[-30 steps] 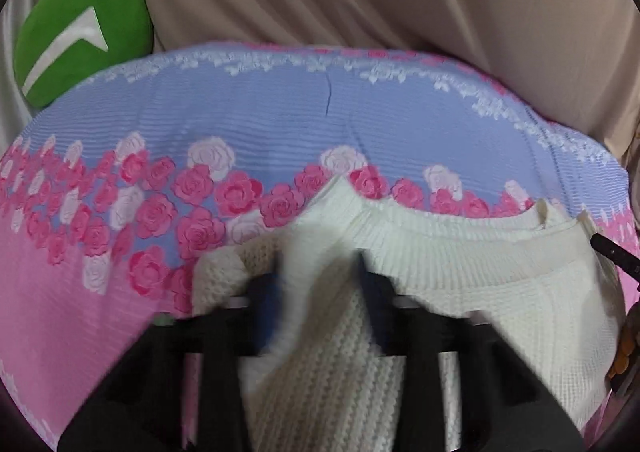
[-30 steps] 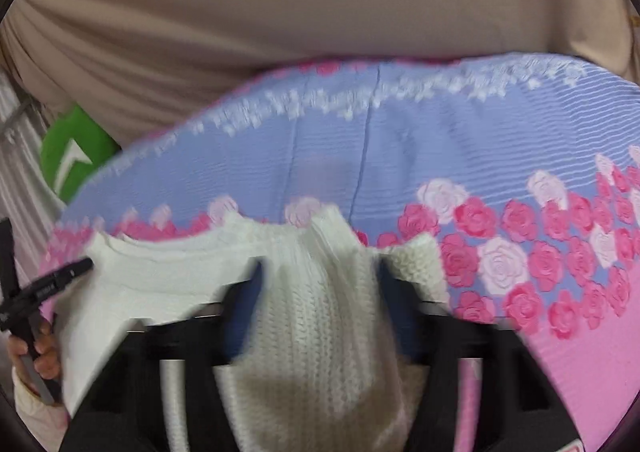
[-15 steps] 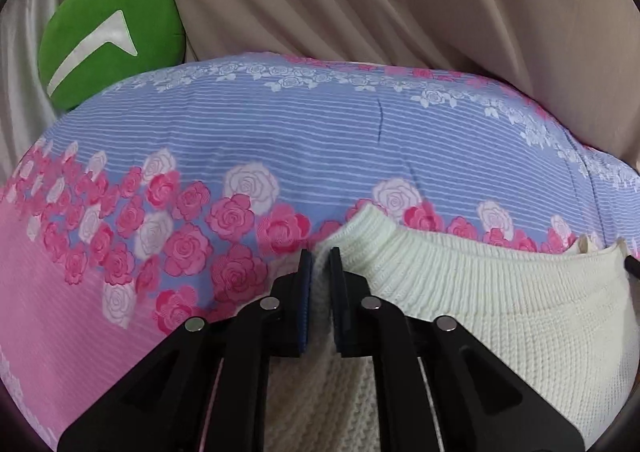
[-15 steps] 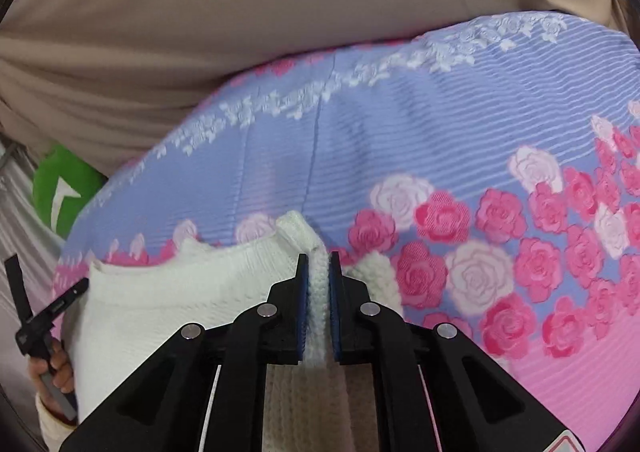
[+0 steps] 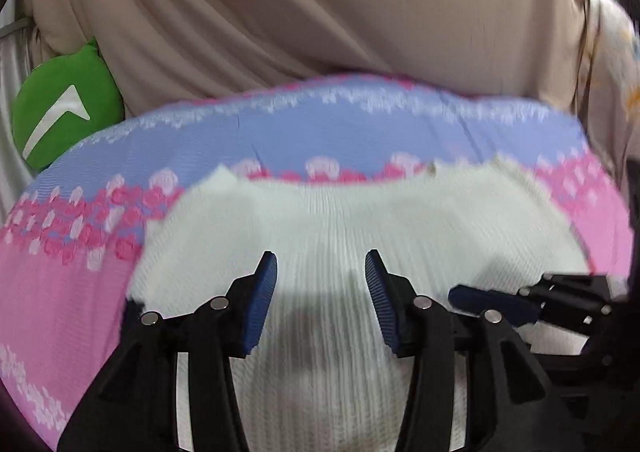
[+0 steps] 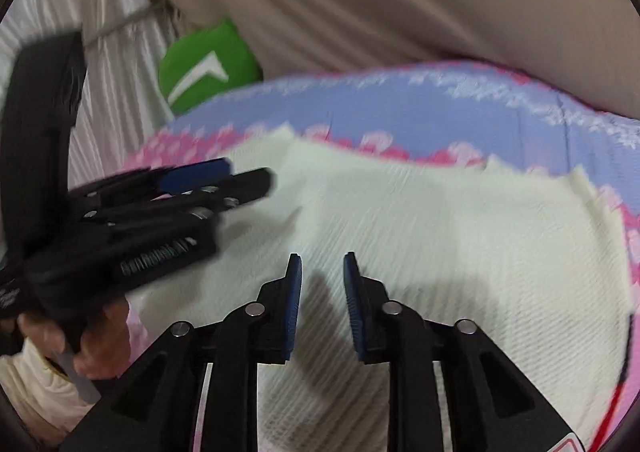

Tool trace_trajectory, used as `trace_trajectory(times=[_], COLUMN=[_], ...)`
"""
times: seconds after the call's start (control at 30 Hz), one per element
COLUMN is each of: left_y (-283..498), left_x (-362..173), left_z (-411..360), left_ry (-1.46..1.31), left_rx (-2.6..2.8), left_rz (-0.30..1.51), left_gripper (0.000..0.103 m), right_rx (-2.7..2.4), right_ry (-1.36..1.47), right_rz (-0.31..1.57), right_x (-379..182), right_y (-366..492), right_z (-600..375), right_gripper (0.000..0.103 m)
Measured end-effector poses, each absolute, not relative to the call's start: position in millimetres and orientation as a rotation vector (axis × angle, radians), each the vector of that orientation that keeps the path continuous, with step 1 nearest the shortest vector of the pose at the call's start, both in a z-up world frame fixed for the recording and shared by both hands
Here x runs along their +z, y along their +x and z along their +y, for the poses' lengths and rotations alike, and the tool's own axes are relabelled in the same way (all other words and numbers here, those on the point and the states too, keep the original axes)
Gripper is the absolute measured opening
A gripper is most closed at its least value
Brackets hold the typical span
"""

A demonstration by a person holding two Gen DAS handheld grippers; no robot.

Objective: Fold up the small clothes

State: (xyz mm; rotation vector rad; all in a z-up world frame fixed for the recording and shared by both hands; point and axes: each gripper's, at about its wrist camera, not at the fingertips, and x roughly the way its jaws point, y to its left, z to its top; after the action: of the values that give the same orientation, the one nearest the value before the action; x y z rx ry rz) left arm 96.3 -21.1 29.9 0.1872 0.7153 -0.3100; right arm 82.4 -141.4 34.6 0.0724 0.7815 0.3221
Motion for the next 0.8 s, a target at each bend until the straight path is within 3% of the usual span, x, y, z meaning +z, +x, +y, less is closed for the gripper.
trace_trajectory(times=[0.17, 0.27, 0.33, 0.4, 0.5, 0.57, 0.67, 0.7, 0.8], left_y=[87, 73, 64, 58, 52, 50, 44, 43, 38], left_x=[2, 1, -4, -9, -10, -12, -13, -13, -14], left_z=[33, 74, 85, 87, 79, 76, 79, 80, 83], left_ry=[0.150, 0.112, 0.118, 0.112, 0.137, 0.140, 0.136, 0.135, 0.126], left_rx=[-0.226, -0.195, -0.133, -0.120, -0.074, -0.054, -0.052, -0.052, -0.057], left_rz=[0.769, 0.747, 0.736, 0.731, 0.707, 0.698, 0.688, 0.685, 0.681], left_gripper=[0.045, 0.045, 0.045, 0.045, 0.045, 0.045, 0.045, 0.046, 0.046], right_rx=[0.059, -0.048, -0.044, -0.103, -0.073, -0.022, -0.093, -0.094, -0.144], right_ry=[0.226, 0.377, 0.477, 0.436, 0.350, 0.312, 0.241, 0.255, 0.315], right_rz=[0.745, 0.701, 0.683, 0.681, 0.632, 0.633, 0.725, 0.723, 0.689], right_x=[25, 18, 12, 17, 35, 38, 10, 3, 8], right_y=[36, -5, -22, -30, -36, -32, -17, -18, -35], right_z=[-240, -311, -337, -330, -294, -279, -272, -278, -301], right_gripper=[0.015, 0.000, 0.000, 0.000, 0.014, 0.014, 0.013, 0.006, 0.001])
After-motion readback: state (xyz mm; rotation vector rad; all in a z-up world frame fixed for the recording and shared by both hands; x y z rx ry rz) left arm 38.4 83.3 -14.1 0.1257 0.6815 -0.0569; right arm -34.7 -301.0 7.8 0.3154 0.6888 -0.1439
